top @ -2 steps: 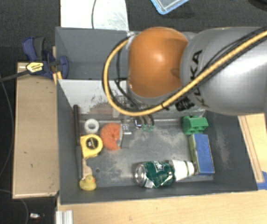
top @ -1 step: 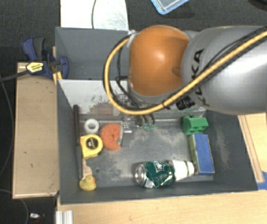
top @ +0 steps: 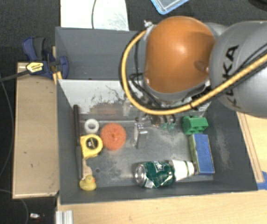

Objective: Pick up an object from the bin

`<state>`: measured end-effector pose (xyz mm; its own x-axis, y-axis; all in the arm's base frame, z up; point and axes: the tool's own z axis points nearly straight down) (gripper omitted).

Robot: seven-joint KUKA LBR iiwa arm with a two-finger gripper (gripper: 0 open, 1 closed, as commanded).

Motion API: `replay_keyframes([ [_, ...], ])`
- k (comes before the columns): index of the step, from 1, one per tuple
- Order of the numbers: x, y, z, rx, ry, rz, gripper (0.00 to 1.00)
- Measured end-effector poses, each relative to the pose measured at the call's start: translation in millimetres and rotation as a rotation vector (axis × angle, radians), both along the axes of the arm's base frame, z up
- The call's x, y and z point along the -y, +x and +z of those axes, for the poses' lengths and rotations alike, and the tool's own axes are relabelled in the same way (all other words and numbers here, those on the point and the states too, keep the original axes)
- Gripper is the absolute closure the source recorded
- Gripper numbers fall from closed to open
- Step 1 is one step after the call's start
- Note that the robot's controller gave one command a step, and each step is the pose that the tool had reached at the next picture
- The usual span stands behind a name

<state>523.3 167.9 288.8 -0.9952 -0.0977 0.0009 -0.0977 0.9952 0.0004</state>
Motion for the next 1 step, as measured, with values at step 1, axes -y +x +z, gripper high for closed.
replay_keyframes([
  [1, 18.7, 4.1, -20.7, 0.015, 0.003, 0.107, 0.0],
])
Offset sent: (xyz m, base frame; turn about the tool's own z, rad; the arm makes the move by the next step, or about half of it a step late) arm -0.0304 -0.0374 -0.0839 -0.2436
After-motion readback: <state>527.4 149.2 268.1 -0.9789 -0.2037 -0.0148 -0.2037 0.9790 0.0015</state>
